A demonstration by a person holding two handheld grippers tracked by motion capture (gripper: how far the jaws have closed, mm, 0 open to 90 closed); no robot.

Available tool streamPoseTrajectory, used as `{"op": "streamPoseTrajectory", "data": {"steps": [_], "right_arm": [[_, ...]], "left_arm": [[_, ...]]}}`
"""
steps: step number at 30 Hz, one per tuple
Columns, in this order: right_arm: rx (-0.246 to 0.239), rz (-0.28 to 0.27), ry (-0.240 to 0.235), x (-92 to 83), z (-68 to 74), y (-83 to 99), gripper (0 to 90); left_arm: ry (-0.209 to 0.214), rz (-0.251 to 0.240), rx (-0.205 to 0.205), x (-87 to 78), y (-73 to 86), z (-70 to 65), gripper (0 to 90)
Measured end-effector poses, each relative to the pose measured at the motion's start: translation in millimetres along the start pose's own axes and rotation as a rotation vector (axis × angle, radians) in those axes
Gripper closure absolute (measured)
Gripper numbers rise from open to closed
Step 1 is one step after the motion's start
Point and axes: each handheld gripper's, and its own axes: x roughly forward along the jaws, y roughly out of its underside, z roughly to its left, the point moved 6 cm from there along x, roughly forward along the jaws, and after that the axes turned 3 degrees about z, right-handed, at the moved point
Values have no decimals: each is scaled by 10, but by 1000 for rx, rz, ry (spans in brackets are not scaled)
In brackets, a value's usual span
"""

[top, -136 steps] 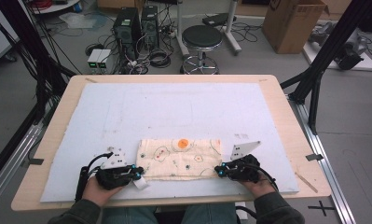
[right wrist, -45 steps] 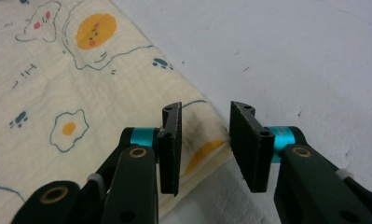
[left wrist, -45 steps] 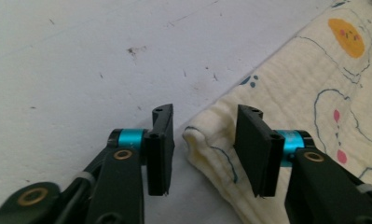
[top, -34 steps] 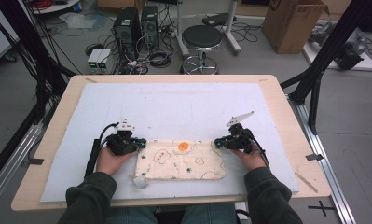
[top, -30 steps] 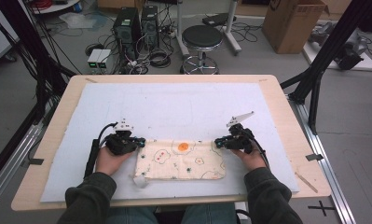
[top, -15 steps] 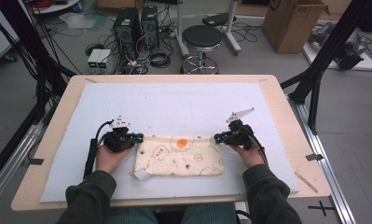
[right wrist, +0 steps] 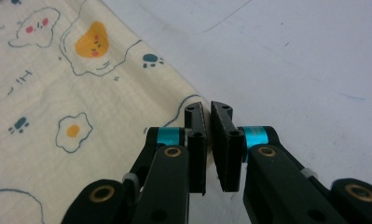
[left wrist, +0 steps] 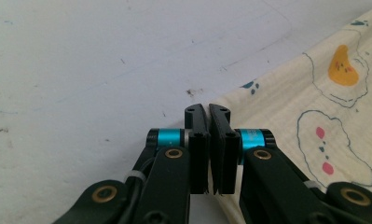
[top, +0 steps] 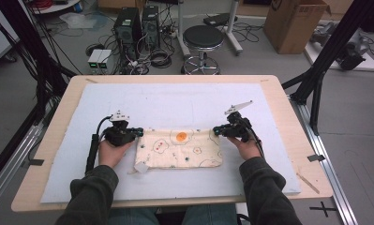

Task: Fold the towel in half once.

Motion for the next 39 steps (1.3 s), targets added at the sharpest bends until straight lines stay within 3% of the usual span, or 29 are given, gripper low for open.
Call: {"op": "streamPoseTrajectory", "data": {"steps": [6,13,20,31,39], "right_arm": [[26,2,8,39,-103,-20,848],[33,-5,27,77,-181,-107,848],[54,9,21,144,-233,-83,838],[84,-18,12,128,-298,-66,691],[83,-29,15,107,-293,-72,603]], "left_arm": [[-2,-22,-19,62,-92,36,862],[-16,-17,-48,163,-62,98,860],[-19,-21,-51,199,-54,113,847],[-13,-30,-57,165,-65,132,656],[15,-53,-61,113,-96,112,582]]}}
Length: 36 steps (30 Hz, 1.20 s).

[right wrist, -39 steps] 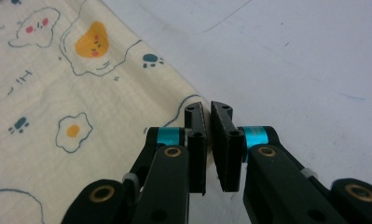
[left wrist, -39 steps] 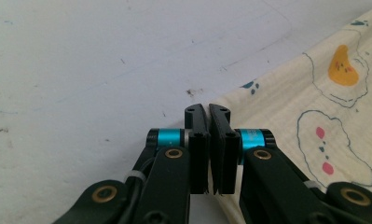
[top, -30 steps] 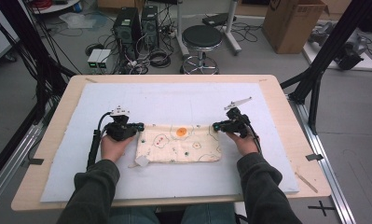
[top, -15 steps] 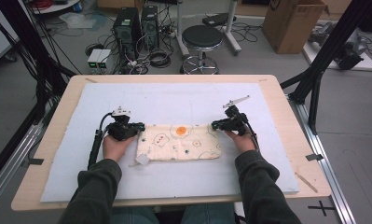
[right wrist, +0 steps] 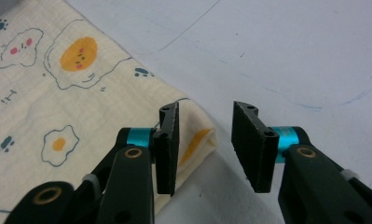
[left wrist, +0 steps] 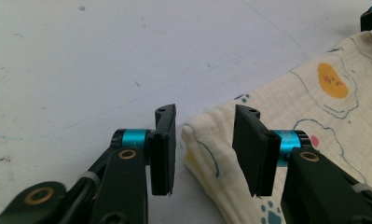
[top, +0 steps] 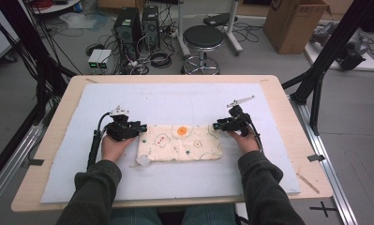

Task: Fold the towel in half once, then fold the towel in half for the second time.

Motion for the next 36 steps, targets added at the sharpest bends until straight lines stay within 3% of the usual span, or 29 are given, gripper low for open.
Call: {"op": "streamPoseTrajectory", "data": {"steps": [10,17,25,36], "right_arm": [[-12,-20,15,-97,57,-36,520],[-28,-44,16,-182,105,-93,497],[-33,-45,13,-183,134,-149,485],[-23,-19,16,-127,107,-126,481]], "left_arm": [[25,-13,-8,-97,-62,-13,527],[30,-34,24,-161,-213,-81,508],[35,10,33,-142,-174,-87,489],[28,24,39,-90,-153,-79,479]]}}
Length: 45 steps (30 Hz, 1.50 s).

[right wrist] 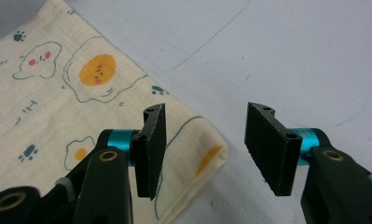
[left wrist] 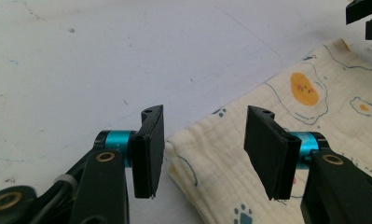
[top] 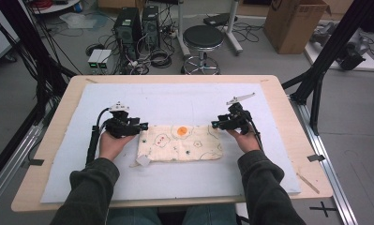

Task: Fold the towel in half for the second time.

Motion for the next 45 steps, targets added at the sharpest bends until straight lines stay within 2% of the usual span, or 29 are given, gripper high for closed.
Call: {"op": "streamPoseTrajectory", "data": {"steps": [6,14,23,25,33,40,45], "right_arm": [[10,-1,2,10,-31,7,481],[9,22,6,92,-38,20,484],[27,74,-6,220,-62,74,554],[23,84,-4,234,-75,86,568],[23,106,-7,272,-78,109,647],[-12,112,-1,294,-56,101,753],[-19,118,-7,294,-38,98,811]], "left_arm": [[1,6,-6,61,18,12,478],[-20,21,-24,149,55,50,475],[-35,63,-44,255,125,121,509],[-37,72,-50,274,144,128,543],[-37,74,-30,286,146,113,682],[-38,80,-18,291,150,97,806],[-42,85,-10,270,146,108,844]]}}
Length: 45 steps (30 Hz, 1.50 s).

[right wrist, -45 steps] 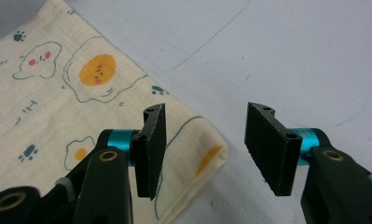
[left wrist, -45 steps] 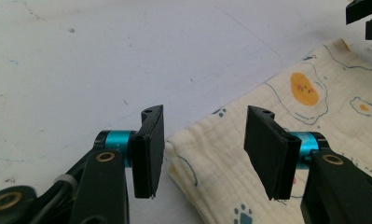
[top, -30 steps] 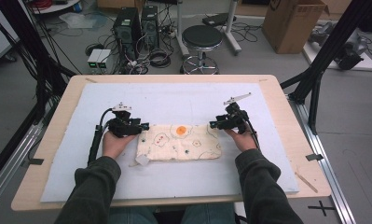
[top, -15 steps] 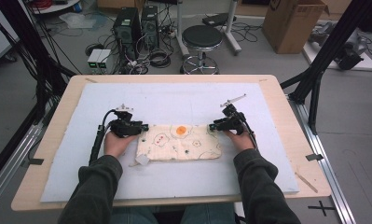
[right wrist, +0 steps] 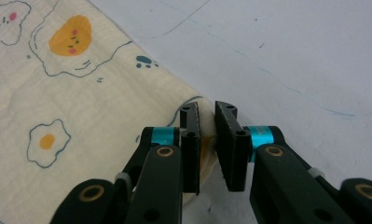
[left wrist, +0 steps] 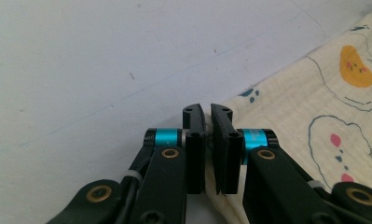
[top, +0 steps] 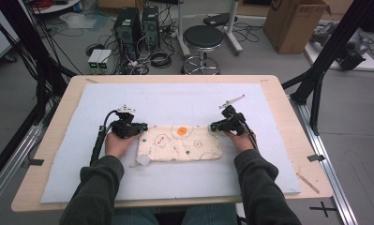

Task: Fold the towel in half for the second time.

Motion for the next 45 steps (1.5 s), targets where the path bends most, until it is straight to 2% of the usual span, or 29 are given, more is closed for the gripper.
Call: {"op": "streamPoseTrajectory", "data": {"steps": [7,12,17,20,25,32,41,45], "right_arm": [[9,-18,-10,-48,6,-16,828],[16,-65,-18,-110,14,-56,832],[50,-131,-42,-196,10,-112,834],[57,-169,-49,-232,10,-141,833],[78,-161,-54,-215,1,-100,833],[95,-182,-66,-235,5,-44,833],[62,-181,-71,-287,85,-34,833],[49,-181,-72,-313,130,-32,833]], "left_arm": [[-6,-45,-7,-72,-52,12,851],[-7,-82,-19,-131,-97,22,852],[1,-131,-55,-192,-141,54,852],[6,-137,-57,-201,-146,45,852],[15,-130,-49,-189,-135,-1,851],[26,-142,-32,-231,-115,-52,852],[29,-160,-14,-329,-54,-96,851],[35,-151,10,-372,-36,-132,849]]}}
